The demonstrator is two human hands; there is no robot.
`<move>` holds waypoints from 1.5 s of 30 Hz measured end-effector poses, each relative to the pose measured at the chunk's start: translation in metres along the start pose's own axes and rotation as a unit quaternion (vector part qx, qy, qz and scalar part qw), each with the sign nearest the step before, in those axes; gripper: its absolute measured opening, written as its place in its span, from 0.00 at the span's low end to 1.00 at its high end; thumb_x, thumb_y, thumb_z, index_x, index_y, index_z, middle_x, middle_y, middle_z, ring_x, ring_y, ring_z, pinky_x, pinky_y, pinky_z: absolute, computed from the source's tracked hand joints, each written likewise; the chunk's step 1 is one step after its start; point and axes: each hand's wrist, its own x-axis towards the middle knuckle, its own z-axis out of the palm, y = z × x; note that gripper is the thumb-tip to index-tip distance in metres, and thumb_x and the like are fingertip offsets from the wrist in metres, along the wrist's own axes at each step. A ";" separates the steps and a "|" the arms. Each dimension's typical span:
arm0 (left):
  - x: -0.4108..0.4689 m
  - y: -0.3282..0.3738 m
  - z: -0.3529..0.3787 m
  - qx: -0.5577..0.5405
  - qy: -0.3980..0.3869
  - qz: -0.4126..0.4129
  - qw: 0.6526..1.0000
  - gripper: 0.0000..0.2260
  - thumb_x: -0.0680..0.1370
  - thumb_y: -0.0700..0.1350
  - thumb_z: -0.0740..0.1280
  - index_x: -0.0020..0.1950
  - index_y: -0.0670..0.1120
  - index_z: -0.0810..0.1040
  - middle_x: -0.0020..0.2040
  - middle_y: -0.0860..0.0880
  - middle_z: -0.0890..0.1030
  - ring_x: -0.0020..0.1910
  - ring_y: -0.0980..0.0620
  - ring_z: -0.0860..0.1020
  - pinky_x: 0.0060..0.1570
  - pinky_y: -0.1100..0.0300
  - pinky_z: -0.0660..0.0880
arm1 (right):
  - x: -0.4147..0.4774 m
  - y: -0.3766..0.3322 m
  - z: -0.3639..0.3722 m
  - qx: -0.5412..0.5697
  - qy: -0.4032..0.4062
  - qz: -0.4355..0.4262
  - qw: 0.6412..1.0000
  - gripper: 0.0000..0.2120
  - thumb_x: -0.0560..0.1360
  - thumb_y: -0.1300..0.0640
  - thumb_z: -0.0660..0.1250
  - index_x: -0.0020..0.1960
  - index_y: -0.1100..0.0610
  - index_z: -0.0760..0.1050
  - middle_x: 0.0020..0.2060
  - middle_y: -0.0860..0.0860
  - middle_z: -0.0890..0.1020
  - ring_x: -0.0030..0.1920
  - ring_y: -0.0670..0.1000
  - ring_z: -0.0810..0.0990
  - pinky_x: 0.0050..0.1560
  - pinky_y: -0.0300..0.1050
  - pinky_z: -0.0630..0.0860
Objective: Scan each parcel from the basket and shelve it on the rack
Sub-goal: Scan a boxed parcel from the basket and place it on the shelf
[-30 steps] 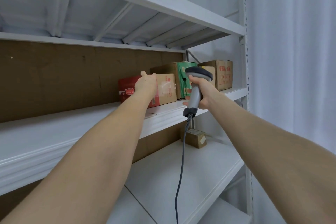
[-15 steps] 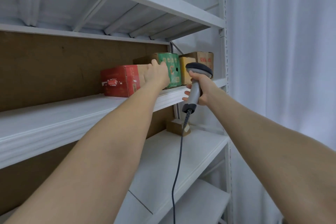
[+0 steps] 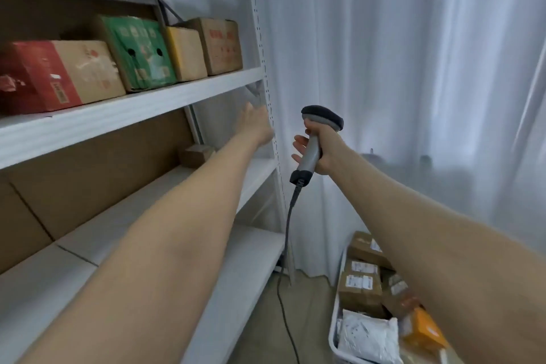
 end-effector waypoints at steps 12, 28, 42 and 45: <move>-0.041 0.121 0.206 -0.024 -0.218 0.075 0.973 0.22 0.78 0.39 0.61 0.72 0.44 0.65 0.70 0.40 0.61 0.67 0.41 0.66 0.63 0.50 0.68 | 0.006 0.046 -0.211 0.097 0.212 0.052 0.971 0.06 0.78 0.55 0.68 0.48 0.57 0.75 0.42 0.54 0.80 0.43 0.51 0.79 0.54 0.49 0.76; 0.025 0.205 0.474 -0.078 -0.400 0.080 0.910 0.22 0.77 0.41 0.66 0.70 0.45 0.67 0.68 0.42 0.65 0.62 0.42 0.72 0.60 0.48 0.75 | 0.158 0.093 -0.415 0.130 0.402 0.136 0.896 0.11 0.75 0.50 0.71 0.46 0.59 0.78 0.36 0.52 0.81 0.36 0.50 0.80 0.38 0.43 0.79; 0.007 0.257 0.686 -0.086 -0.559 0.061 0.822 0.32 0.75 0.46 0.70 0.75 0.44 0.60 0.70 0.41 0.65 0.65 0.41 0.71 0.62 0.48 0.73 | 0.240 0.179 -0.594 0.112 0.474 0.210 0.848 0.12 0.74 0.53 0.72 0.50 0.59 0.73 0.41 0.54 0.77 0.41 0.54 0.78 0.42 0.51 0.78; -0.014 0.264 0.735 -0.093 -0.571 0.033 0.815 0.30 0.76 0.49 0.67 0.75 0.44 0.60 0.70 0.40 0.66 0.66 0.40 0.70 0.64 0.45 0.70 | 0.256 0.206 -0.630 0.103 0.463 0.224 0.851 0.14 0.74 0.53 0.73 0.53 0.59 0.74 0.46 0.57 0.80 0.47 0.58 0.80 0.49 0.56 0.78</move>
